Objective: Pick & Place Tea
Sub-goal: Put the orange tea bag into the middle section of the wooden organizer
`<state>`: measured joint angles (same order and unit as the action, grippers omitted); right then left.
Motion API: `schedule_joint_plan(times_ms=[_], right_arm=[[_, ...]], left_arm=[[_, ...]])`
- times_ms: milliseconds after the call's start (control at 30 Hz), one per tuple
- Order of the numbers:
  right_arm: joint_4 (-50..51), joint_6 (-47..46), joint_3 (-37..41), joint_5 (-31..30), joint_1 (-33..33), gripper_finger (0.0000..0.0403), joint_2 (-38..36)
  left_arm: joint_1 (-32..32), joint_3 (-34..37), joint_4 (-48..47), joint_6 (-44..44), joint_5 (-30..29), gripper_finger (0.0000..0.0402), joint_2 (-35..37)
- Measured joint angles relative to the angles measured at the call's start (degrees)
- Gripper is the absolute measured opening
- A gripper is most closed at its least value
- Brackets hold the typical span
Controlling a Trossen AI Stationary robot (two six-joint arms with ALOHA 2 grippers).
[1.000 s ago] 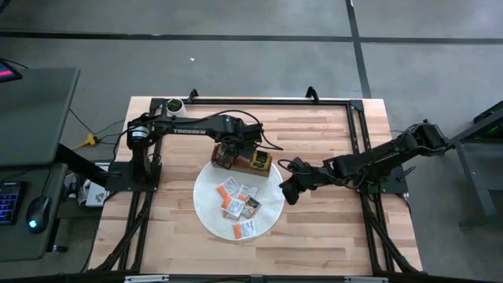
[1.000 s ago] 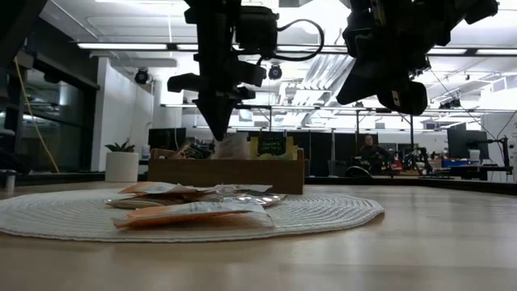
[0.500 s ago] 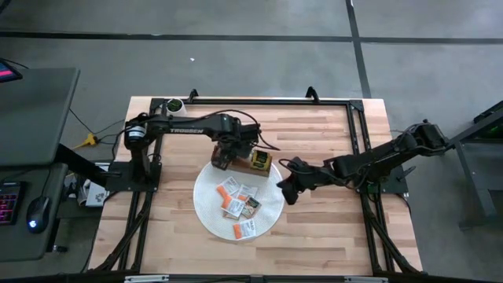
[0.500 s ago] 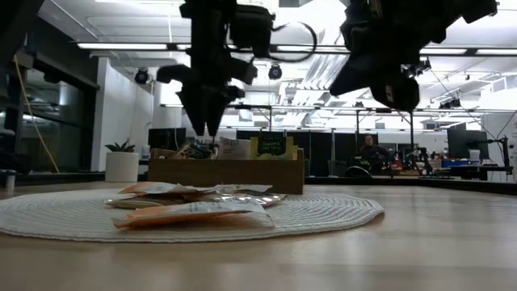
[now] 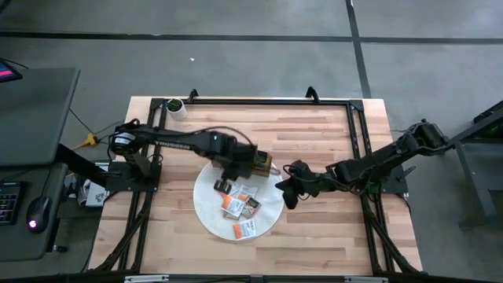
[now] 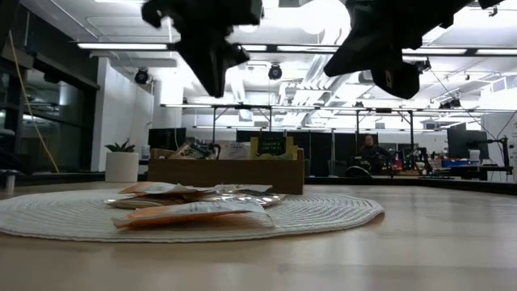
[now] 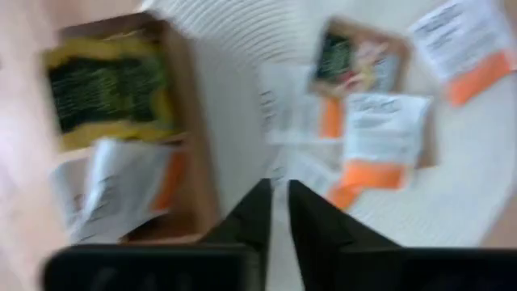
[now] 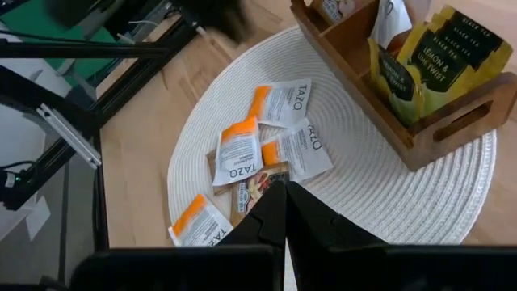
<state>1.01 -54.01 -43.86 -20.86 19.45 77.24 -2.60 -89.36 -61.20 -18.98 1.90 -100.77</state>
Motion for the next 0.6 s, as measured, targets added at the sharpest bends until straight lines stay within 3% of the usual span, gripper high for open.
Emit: schedule_joint_plan(times_ms=[67,233,600], right_arm=[[-0.01,-0.64,0.00,-1.14,0.65,0.0000,0.00],[-0.34,-1.64,-0.02,-3.67,2.07,0.0000,0.43],[-10.18,-4.52,-0.02,-2.82,3.86,0.0000,10.13]], left_arm=[[-2.42,0.00,0.34,2.49,0.77,0.0011,0.00],[-8.38,0.89,5.59,7.77,0.77,0.0002,-0.01],[-13.34,17.92,27.73,28.30,-1.32,0.0000,-0.11]])
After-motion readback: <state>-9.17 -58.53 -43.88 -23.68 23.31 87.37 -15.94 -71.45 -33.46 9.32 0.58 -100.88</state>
